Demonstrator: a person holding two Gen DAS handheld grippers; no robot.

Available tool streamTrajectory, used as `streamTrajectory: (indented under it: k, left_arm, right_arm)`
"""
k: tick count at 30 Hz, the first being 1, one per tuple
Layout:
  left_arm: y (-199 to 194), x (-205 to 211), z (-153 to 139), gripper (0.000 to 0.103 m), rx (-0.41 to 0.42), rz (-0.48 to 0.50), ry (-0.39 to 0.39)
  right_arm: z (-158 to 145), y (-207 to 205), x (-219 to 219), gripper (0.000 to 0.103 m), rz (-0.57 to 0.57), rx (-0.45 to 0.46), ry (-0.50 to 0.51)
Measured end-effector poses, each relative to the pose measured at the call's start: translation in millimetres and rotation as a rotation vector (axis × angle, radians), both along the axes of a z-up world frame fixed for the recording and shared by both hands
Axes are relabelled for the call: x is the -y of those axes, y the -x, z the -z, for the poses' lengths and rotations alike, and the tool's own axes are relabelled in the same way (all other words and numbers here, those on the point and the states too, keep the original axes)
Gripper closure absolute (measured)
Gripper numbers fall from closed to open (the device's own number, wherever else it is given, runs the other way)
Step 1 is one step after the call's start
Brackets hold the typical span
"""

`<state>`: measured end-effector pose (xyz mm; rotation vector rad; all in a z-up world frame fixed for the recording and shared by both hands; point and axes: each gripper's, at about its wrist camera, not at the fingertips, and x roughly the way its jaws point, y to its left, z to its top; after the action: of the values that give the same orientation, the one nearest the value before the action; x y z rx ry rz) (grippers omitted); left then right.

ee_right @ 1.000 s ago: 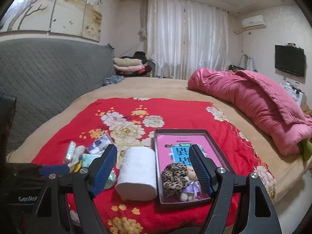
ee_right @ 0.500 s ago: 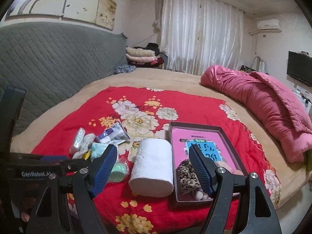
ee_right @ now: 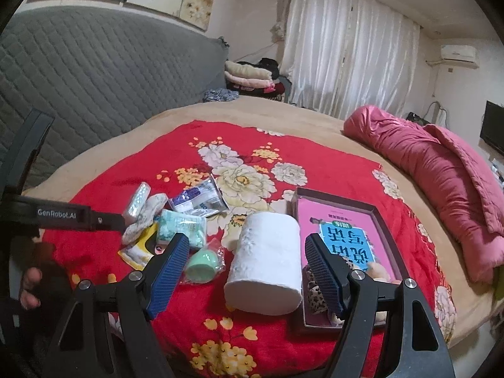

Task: Organize soft objects
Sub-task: 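Grasp the green tissue pack with the left tool while the right tool grasps the bagged green sponge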

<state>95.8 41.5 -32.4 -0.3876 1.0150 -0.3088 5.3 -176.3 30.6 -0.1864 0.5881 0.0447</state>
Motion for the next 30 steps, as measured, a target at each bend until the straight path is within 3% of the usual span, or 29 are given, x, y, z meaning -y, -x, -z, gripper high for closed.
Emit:
streamTrajectory:
  k: [12,19,30]
  left_arm:
    - [-31.6,-20.9,20.4,0.044,-0.045,-0.076,0.034]
    - [-60.7,-42.9,38.6,0.044,-0.072,-0.151,0.126]
    - [-94.0,-49.9,71.2,0.044,-0.145,-0.142,0.231]
  right_arm:
    - [13.8,-12.6,-14.2,0.026,-0.043,-0.026,0.025]
    - [25.5,-18.6,-25.3,0.026,-0.082,-0.065,-0.006]
    - [46.4,-33.2,-43.8,0.026,-0.155,-0.144,0.001]
